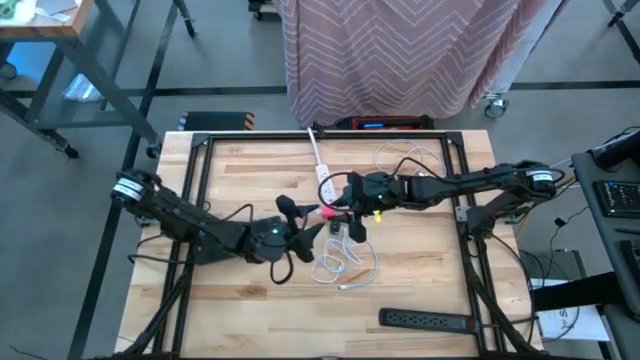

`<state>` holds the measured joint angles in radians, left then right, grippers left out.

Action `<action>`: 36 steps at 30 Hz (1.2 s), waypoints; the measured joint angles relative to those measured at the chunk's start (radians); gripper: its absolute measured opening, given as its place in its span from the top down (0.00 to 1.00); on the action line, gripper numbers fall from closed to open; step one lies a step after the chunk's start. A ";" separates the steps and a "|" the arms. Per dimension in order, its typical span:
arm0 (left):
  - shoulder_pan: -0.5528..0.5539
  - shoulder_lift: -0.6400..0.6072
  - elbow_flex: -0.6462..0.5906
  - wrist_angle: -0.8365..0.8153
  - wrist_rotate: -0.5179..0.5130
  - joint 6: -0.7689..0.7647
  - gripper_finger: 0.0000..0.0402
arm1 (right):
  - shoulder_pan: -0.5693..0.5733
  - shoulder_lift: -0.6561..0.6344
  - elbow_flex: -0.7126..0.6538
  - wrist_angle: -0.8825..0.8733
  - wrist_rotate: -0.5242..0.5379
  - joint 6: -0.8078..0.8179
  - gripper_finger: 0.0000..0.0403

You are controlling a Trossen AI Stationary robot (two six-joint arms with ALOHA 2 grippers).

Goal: Insert USB
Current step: Insert the pink charger adapter into the white outlet extension

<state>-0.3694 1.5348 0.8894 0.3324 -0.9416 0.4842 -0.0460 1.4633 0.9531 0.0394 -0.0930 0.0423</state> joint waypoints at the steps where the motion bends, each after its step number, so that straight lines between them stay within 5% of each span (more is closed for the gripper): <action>1: -0.003 -0.020 0.000 -0.038 0.022 -0.047 0.35 | 0.000 -0.005 0.000 0.000 0.000 -0.008 0.66; 7: 0.026 -0.165 0.000 -0.209 0.178 -0.371 0.32 | 0.024 -0.021 0.000 0.002 -0.007 -0.191 0.66; 12: 0.118 -0.214 -0.006 -0.177 0.528 -0.491 0.32 | 0.049 -0.007 0.000 0.058 -0.012 -0.255 0.66; 14: 0.143 -0.203 -0.007 -0.164 0.591 -0.490 0.32 | 0.053 -0.006 -0.002 0.070 -0.009 -0.265 0.66; 28: 0.160 -0.123 -0.009 -0.110 0.509 -0.363 0.32 | 0.061 -0.012 -0.002 0.078 -0.017 -0.279 0.66; 36: 0.163 -0.119 -0.009 -0.107 0.511 -0.416 0.54 | 0.061 -0.011 -0.002 0.075 -0.014 -0.271 0.66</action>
<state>-0.2066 1.4162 0.8804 0.2255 -0.4303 0.0681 0.0151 1.4525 0.9516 0.1144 -0.1067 -0.2283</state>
